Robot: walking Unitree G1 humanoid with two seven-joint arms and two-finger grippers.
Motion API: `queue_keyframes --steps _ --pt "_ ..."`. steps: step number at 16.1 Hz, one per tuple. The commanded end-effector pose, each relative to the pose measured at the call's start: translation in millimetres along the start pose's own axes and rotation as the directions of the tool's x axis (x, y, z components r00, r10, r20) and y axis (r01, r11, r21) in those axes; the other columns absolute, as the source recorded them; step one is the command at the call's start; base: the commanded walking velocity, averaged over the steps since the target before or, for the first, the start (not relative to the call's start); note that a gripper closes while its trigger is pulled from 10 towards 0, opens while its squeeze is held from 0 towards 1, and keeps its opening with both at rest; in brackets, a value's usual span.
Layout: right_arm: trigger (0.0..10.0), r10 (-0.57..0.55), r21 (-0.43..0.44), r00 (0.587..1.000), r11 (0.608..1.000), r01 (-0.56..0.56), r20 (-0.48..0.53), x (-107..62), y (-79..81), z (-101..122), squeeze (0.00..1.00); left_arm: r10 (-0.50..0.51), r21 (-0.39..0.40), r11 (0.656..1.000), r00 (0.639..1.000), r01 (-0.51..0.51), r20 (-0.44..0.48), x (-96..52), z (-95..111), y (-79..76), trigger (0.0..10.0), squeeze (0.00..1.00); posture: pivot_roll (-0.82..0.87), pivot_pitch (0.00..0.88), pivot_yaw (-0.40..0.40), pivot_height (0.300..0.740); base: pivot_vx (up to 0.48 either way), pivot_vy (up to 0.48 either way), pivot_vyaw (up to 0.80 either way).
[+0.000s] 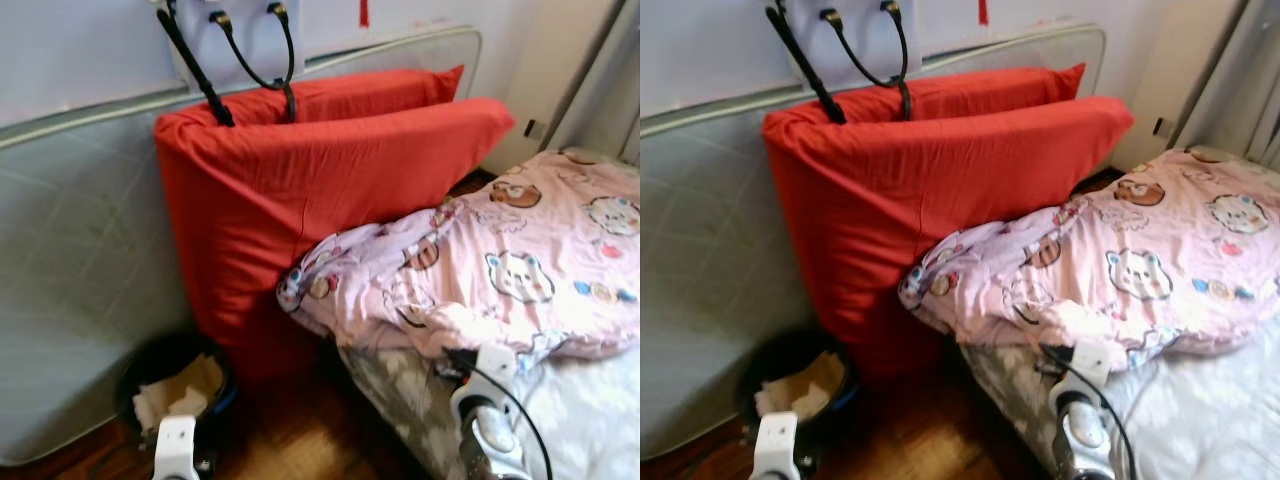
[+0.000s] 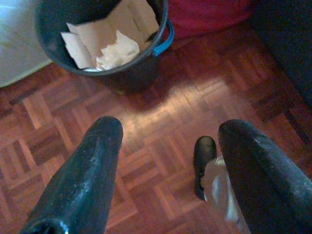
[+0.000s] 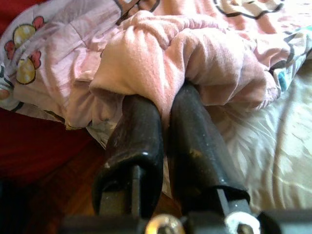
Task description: Clean up the room
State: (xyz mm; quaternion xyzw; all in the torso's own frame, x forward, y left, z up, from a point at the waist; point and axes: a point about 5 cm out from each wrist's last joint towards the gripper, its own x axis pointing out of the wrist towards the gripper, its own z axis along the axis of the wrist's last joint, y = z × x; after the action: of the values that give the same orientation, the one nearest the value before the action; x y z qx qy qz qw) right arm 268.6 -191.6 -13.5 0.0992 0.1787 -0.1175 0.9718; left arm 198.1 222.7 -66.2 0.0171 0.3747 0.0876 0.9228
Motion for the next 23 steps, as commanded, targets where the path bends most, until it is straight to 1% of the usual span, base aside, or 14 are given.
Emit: queue_keyframes --steps 1,4,6,8,9,10,12,13,16,18,22,23 --pt "10.0 -0.035 0.012 0.998 0.999 0.035 0.051 2.6 -7.3 10.1 0.0 -0.002 -0.003 1.0 1.0 0.002 -0.018 -2.0 -6.8 -0.8 10.0 0.0 0.06 0.0 -0.005 0.74 -0.322 0.0 0.0" --pt "10.0 -0.097 0.013 0.986 0.995 0.096 0.139 7.0 -16.6 28.9 0.0 -0.004 0.003 1.0 1.0 0.004 -0.017 -1.9 -6.4 -0.6 10.0 0.0 0.06 0.0 -0.004 0.74 -0.322 0.0 0.0" --pt "10.0 -0.115 0.007 0.976 0.993 0.116 0.187 8.5 -20.6 38.8 0.0 -0.006 0.015 1.0 1.0 0.006 -0.019 -2.0 -6.9 -0.5 10.0 0.0 0.06 0.0 -0.006 0.74 -0.156 0.0 0.0" --pt "10.0 -0.122 -0.003 0.974 0.992 0.124 0.19 8.9 -22.6 40.7 0.0 -0.005 0.023 1.0 1.0 0.006 -0.023 -2.5 -8.3 -0.3 10.0 0.0 0.05 0.0 -0.005 0.74 0.0 0.0 0.0" --pt "10.0 -0.103 -0.023 0.985 0.994 0.108 0.139 7.8 -21.4 31.7 0.0 -0.005 0.025 1.0 1.0 0.006 -0.028 -2.9 -9.7 -0.6 10.0 0.0 0.05 0.0 -0.006 0.74 0.0 0.0 0.0" --pt "10.0 -0.1 -0.023 0.989 0.994 0.103 0.112 6.6 -21.2 26.4 0.0 -0.006 0.025 1.0 1.0 0.007 -0.03 -3.1 -10.3 -0.8 10.0 0.0 0.05 0.0 -0.006 0.74 0.0 0.0 0.0" --pt "10.0 -0.073 -0.047 0.997 0.996 0.072 -0.015 2.8 -18.7 5.9 0.0 -0.008 0.029 1.0 0.999 0.009 -0.036 -3.6 -12.1 -1.3 10.0 0.0 0.05 0.0 -0.004 0.74 0.0 0.0 0.0" --pt "10.0 -0.072 -0.044 0.997 0.997 0.07 -0.029 0.9 -18.6 1.6 0.0 -0.01 0.03 0.999 0.999 0.011 -0.038 -3.7 -12.7 -2.0 10.0 0.0 0.05 0.0 -0.003 0.74 0.0 0.0 0.0" --pt "10.0 -0.068 -0.059 0.99 0.996 0.061 -0.121 -3.5 -21.0 -12.7 0.0 -0.017 0.039 0.999 0.999 0.019 -0.046 -4.1 -14.5 -4.8 10.0 0.0 0.05 0.0 -0.002 0.74 0.0 0.0 0.0" --pt "10.0 -0.071 -0.07 0.986 0.996 0.061 -0.151 -5.2 -24.0 -17.0 0.0 -0.02 0.043 0.999 0.999 0.022 -0.046 -4.2 -14.7 -5.6 10.0 0.0 0.05 0.0 -0.001 0.74 0.0 0.0 0.0" --pt "10.0 -0.073 -0.071 0.983 0.996 0.062 -0.167 -5.3 -27.2 -17.7 0.0 -0.023 0.049 0.998 0.999 0.026 -0.048 -4.1 -14.5 -4.1 10.0 0.0 0.05 0.0 0.003 0.74 0.0 0.0 0.0" --pt "10.0 -0.067 -0.073 0.982 0.996 0.055 -0.175 -5.2 -26.8 -18.1 0.03 -0.025 0.051 0.998 0.999 0.028 -0.048 -3.9 -14.2 -4.3 10.0 0.0 0.04 0.0 0.002 0.74 0.0 0.0 0.0"
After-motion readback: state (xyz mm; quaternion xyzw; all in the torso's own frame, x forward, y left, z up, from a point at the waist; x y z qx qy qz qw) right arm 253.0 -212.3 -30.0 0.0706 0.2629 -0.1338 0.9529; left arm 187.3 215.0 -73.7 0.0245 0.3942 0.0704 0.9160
